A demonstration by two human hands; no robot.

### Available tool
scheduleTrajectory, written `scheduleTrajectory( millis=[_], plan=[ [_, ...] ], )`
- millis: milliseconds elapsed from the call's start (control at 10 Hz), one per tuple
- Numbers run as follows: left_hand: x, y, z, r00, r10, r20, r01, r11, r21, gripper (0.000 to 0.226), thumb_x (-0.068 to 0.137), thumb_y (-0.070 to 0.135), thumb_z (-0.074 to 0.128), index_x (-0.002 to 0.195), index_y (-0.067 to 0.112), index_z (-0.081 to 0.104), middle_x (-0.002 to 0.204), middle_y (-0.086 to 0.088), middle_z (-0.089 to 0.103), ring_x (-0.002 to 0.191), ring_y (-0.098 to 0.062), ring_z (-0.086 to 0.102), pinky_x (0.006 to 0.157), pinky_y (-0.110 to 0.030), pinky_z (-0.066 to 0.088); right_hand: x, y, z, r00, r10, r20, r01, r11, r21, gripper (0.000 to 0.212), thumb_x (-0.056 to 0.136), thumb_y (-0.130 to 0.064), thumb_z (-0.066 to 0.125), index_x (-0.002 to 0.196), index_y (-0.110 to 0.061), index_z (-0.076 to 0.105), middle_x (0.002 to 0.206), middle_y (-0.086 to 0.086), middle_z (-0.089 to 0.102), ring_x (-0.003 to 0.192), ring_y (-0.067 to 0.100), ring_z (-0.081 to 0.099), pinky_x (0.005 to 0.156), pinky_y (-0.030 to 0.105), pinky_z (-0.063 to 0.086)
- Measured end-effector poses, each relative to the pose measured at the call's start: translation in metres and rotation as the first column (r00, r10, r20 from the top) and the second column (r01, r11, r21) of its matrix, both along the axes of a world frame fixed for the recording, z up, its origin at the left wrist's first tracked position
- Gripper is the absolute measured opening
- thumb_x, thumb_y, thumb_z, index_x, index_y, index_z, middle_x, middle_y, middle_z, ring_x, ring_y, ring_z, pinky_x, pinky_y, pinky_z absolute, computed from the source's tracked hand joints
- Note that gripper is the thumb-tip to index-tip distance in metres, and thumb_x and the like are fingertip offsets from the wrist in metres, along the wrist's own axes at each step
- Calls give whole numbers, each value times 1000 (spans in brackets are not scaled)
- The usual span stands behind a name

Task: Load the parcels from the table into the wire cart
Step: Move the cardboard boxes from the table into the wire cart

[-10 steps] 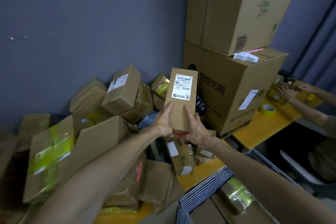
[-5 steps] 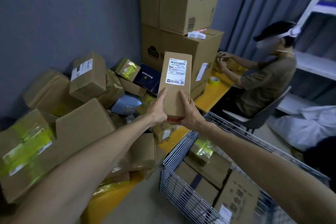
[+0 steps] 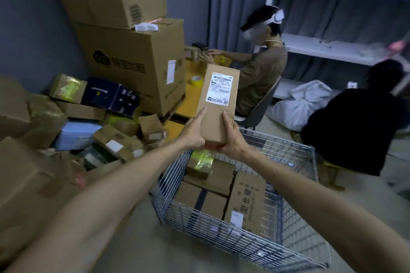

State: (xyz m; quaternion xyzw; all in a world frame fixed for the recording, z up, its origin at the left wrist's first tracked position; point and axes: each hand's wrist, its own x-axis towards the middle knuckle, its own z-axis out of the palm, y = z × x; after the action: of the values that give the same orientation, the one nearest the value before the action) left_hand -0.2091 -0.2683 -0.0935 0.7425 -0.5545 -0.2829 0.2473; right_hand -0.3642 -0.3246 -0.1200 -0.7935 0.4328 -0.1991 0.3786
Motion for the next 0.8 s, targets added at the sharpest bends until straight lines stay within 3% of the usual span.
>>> scheduleTrajectory(
  millis=[100, 200, 300, 400, 500, 600, 700, 800],
  plan=[
    [-63, -19, -6, 997, -73, -29, 73, 997, -7, 124, 67, 13, 89, 157, 33, 7, 153, -9, 32, 136, -31, 40, 107, -37, 39, -71, -10, -11, 996, -23, -84, 19, 999, -42, 130, 70, -35, 87, 156, -26, -9, 156, 13, 8, 139, 28, 27, 116, 32, 24],
    [-125, -35, -17, 991, -116, -60, 120, 991, 54, 123, 69, 10, 87, 158, 32, 5, 144, -5, 32, 129, -27, 43, 105, -40, 42, -134, -19, -22, 990, -92, -103, 91, 996, -10, 130, 69, -31, 88, 156, -27, -8, 153, 14, 12, 139, 32, 29, 117, 39, 28],
    [-182, -52, -31, 980, -153, -126, 159, 986, 42, 82, 91, 1, 65, 154, 25, 19, 126, 7, 45, 110, 0, 58, 91, -15, 47, -188, -23, -33, 985, -134, -113, 137, 990, 20, 128, 69, -35, 88, 157, -28, -6, 156, 15, 11, 141, 35, 27, 116, 46, 32],
    [-235, -56, -46, 977, -143, -156, 159, 982, 100, 63, 99, -3, 51, 151, 19, 25, 120, 12, 51, 95, 9, 61, 73, 0, 42, -232, -25, -50, 981, -170, -88, 179, 979, 101, 122, 71, -27, 85, 157, -23, -1, 161, 15, 8, 146, 36, 18, 119, 47, 25],
    [-260, -67, -62, 973, -208, -98, 224, 957, 187, 113, 76, 12, 83, 157, 31, 7, 151, -10, 31, 127, -26, 46, 100, -29, 41, -269, -25, -68, 975, -201, -93, 213, 968, 136, 121, 72, -26, 85, 157, -24, -1, 160, 13, 9, 145, 35, 22, 118, 45, 28],
    [-286, -74, -75, 950, -250, -186, 290, 928, 234, 114, 73, 13, 85, 157, 33, 11, 153, -10, 29, 125, -25, 45, 95, -28, 37, -295, -28, -84, 969, -204, -139, 226, 959, 173, 130, 69, -31, 88, 155, -32, -10, 155, 8, 8, 134, 31, 35, 111, 40, 39],
    [-300, -83, -92, 940, -279, -197, 325, 906, 269, 121, 71, 13, 86, 157, 35, 3, 151, -17, 28, 112, -22, 46, 87, -30, 45, -306, -30, -96, 963, -220, -155, 255, 932, 258, 134, 64, -40, 89, 155, -32, -8, 157, 11, 7, 137, 33, 33, 111, 42, 39],
    [-306, -103, -124, 922, -295, -249, 363, 883, 299, 113, 77, 15, 82, 157, 36, 6, 146, -9, 31, 109, -19, 45, 80, -22, 46, -314, -36, -111, 957, -237, -169, 280, 910, 305, 130, 62, -49, 84, 156, -30, -3, 162, 12, 7, 147, 35, 18, 119, 49, 26]
  ],
)
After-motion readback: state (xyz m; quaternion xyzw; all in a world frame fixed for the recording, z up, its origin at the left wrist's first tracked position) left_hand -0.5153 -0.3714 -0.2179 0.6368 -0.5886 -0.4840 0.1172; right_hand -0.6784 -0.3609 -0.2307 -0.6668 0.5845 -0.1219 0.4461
